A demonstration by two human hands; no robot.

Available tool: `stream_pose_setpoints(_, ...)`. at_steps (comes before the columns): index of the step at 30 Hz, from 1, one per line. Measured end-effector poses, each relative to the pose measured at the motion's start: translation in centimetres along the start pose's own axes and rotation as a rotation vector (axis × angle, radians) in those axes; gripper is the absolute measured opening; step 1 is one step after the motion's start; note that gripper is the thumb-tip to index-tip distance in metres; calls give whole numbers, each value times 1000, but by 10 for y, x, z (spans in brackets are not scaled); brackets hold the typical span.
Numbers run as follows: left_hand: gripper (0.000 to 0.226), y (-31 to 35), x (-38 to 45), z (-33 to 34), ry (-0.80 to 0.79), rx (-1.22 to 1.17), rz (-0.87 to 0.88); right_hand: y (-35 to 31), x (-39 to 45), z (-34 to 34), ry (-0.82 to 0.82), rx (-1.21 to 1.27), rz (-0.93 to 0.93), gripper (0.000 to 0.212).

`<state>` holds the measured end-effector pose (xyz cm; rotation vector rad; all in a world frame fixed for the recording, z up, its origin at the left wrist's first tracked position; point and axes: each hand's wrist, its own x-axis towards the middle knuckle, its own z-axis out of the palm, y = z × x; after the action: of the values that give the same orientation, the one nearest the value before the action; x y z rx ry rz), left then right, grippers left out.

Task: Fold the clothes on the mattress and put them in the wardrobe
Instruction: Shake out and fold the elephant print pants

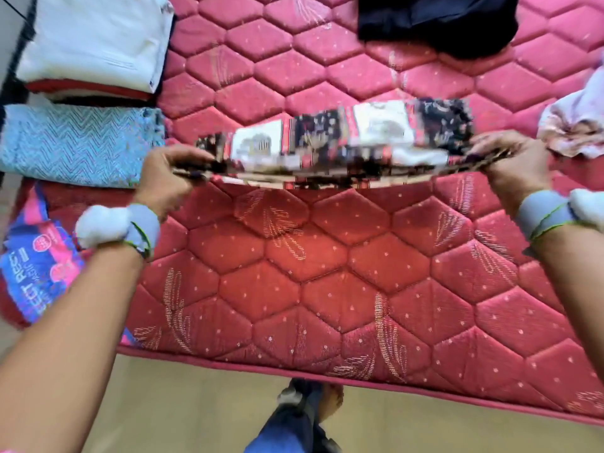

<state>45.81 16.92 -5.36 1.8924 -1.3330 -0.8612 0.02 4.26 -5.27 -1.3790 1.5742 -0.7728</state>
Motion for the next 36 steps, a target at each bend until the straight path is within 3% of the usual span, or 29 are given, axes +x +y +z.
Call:
stream_pose_setpoints(3, 45, -27, -31, 20, -83, 344, 84, 62, -9, 3, -67, -384, 129, 15)
stream_pose_setpoints(5, 43, -43, -49, 32, -107, 594, 174, 84, -25, 10, -34, -410, 274, 19)
stream_pose_setpoints(9, 30, -35, -77, 54, 213, 731, -59, 67, -35, 22, 276, -358, 382, 27)
stream_pose_setpoints(12, 27, -11, -82, 82, 339, 693, 31, 59, -30, 33, 280, -342, 389, 40)
stream_pose_setpoints(15, 39, 24, -67, 139, 118, 566, 221, 56, -28, 45, 157, -324, 417, 69)
stream_pose_setpoints(18, 53, 48, -60, 201, -167, 668, 274, 57, -23, 46, 97, -241, 494, 83)
stream_pose_setpoints(19, 56, 49, -61, 216, -245, 738, 257, 57, -22, 45, 95, -138, 497, 77)
stream_pose_setpoints(22, 66, 48, -66, 235, -354, 812, 177, 45, -24, 45, 47, 68, 406, 19)
stream_pose_setpoints(25, 56, 66, -54, 218, -440, 475, 73, 8, -29, 56, 10, 143, 254, 17)
stream_pose_setpoints(26, 54, 74, -49, 207, -436, 218, 10, -4, -29, 64, 4, 160, 209, 23)
stream_pose_setpoints(28, 51, 84, -39, 170, -278, -394, -188, -35, -35, 94, -46, 138, 115, 38)
stream_pose_setpoints(31, 76, 65, -18, 105, -192, -1020, -519, -75, -57, 152, -231, -38, -72, 56)
stream_pose_setpoints(34, 89, 27, -7, 55, -223, -1175, -559, -94, -78, 211, -619, 48, -11, 60)
stream_pose_setpoints(36, 77, 9, -5, 40, -256, -1041, -582, -93, -83, 235, -679, 81, 22, 51)
